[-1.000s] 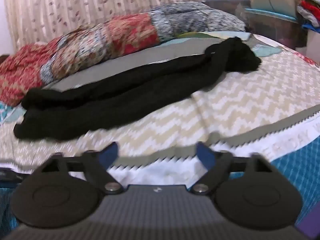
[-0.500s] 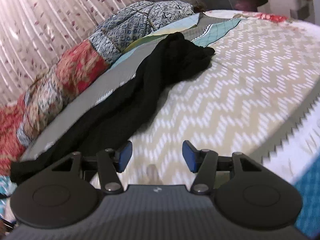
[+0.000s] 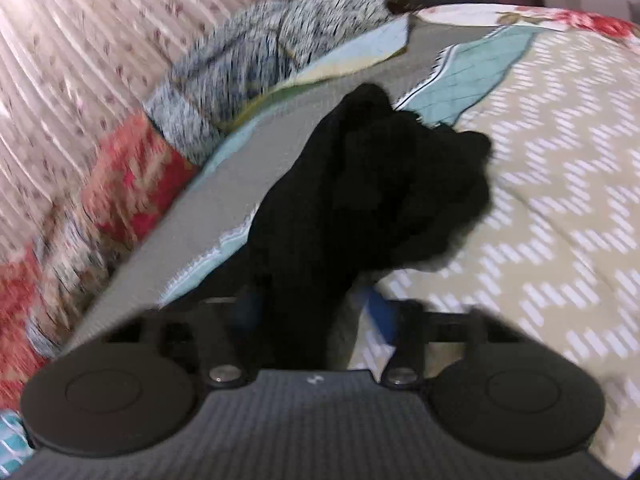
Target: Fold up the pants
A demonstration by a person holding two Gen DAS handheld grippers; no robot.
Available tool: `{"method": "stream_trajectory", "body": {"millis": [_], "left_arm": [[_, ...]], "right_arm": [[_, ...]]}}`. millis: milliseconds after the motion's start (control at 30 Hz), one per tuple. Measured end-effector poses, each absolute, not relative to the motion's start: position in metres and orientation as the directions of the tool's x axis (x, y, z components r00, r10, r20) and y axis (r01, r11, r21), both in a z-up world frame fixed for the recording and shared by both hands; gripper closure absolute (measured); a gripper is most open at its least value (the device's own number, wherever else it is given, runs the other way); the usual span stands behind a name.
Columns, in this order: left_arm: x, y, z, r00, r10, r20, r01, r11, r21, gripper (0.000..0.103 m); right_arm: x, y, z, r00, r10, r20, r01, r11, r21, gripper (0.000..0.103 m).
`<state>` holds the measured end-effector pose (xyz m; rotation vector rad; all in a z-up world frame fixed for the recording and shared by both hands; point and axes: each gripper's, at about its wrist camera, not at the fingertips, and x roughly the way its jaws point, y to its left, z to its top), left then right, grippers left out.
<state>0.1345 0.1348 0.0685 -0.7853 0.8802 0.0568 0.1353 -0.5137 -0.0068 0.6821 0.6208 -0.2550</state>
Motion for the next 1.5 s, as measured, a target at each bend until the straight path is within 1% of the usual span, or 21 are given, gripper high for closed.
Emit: {"method": "stream_trajectory", "body": {"millis": [33,67,200,267,333,433,567,633,667,700,733,833,900,933,1000,1067,1133,1233,1400,1467,1500], "left_arm": [[0.126,0.134,0.079,0.659,-0.261,-0.705,-0.344,0.729,-0.592,0.091],[0.114,0.137,0.088,0.665,-0.261,-0.700,-0.337,0.731,-0.593,0.091],[0.061,0.167,0.102,0.677,-0.282,-0.679,-0.319,0.719,-0.617,0.092],[0.048,0.177,0.105,0.668,-0.266,-0.695,-0.324,0.737,-0.593,0.092],[0.039,0.186,0.101,0.658,-0.251,-0.710,-0.320,0.760,-0.566,0.092],[0.031,0.194,0.079,0.615,-0.252,-0.747,-0.342,0.768,-0.541,0.092],[0.021,0.174,0.053,0.528,-0.215,-0.821,-0.323,0.844,-0.429,0.089],[0.013,0.170,0.056,0.526,-0.185,-0.830,-0.305,0.870,-0.387,0.088],[0.008,0.173,0.061,0.549,-0.180,-0.816,-0.292,0.874,-0.389,0.087],[0.003,0.178,0.070,0.573,-0.172,-0.801,-0.288,0.873,-0.393,0.085],[-0.003,0.184,0.079,0.604,-0.157,-0.781,-0.288,0.871,-0.398,0.080],[-0.010,0.198,0.112,0.679,-0.055,-0.732,-0.307,0.885,-0.351,0.077],[0.003,0.196,0.127,0.697,0.016,-0.717,-0.288,0.922,-0.259,0.076],[0.012,0.192,0.134,0.703,0.039,-0.710,-0.277,0.935,-0.223,0.073],[0.032,0.181,0.143,0.711,0.019,-0.703,-0.247,0.943,-0.225,0.065],[0.057,0.172,0.144,0.710,-0.053,-0.702,-0.212,0.935,-0.286,0.056],[0.086,0.160,0.137,0.697,-0.109,-0.709,-0.195,0.922,-0.334,0.039],[0.128,0.147,0.112,0.658,-0.137,-0.741,-0.193,0.920,-0.342,0.031],[0.188,0.120,0.073,0.559,-0.134,-0.819,-0.198,0.937,-0.289,0.029],[0.204,0.108,0.058,0.511,-0.138,-0.848,-0.196,0.942,-0.272,0.035],[0.210,0.104,0.051,0.496,-0.143,-0.856,-0.188,0.945,-0.267,0.050]], "right_arm": [[0.138,-0.514,-0.004,0.771,-0.039,-0.635,0.429,0.769,0.474,0.095],[0.137,-0.514,0.003,0.772,-0.071,-0.632,0.442,0.775,0.452,0.095],[0.082,-0.510,0.049,0.862,-0.121,-0.493,0.390,0.779,0.491,0.096],[0.044,-0.509,0.064,0.879,-0.134,-0.458,0.383,0.771,0.508,0.096],[0.007,-0.506,0.070,0.878,-0.144,-0.456,0.392,0.761,0.516,0.096],[-0.043,-0.500,0.060,0.846,-0.154,-0.511,0.438,0.747,0.500,0.096],[-0.079,-0.495,0.018,0.738,-0.162,-0.655,0.554,0.699,0.452,0.094],[-0.083,-0.494,0.006,0.685,-0.190,-0.703,0.590,0.711,0.382,0.072],[-0.086,-0.495,0.009,0.684,-0.222,-0.695,0.602,0.709,0.366,0.051],[-0.088,-0.498,0.016,0.690,-0.262,-0.675,0.614,0.705,0.354,0.042],[-0.089,-0.501,0.025,0.699,-0.302,-0.648,0.621,0.706,0.341,0.043],[-0.078,-0.507,0.053,0.727,-0.380,-0.571,0.612,0.736,0.289,0.044],[-0.065,-0.505,0.068,0.768,-0.374,-0.520,0.564,0.780,0.272,0.044],[-0.055,-0.507,0.076,0.789,-0.356,-0.501,0.534,0.801,0.272,0.044],[-0.043,-0.506,0.090,0.824,-0.344,-0.451,0.497,0.821,0.282,0.044],[-0.029,-0.509,0.099,0.855,-0.308,-0.418,0.458,0.826,0.329,0.044],[-0.012,-0.508,0.101,0.866,-0.258,-0.429,0.427,0.827,0.365,0.044],[0.030,-0.506,0.097,0.856,-0.196,-0.478,0.398,0.840,0.369,0.043],[0.101,-0.516,0.088,0.787,-0.229,-0.573,0.431,0.869,0.243,0.040],[0.128,-0.527,0.078,0.752,-0.244,-0.613,0.456,0.863,0.216,0.040],[0.142,-0.533,0.073,0.733,-0.255,-0.631,0.473,0.857,0.203,0.037]]}}
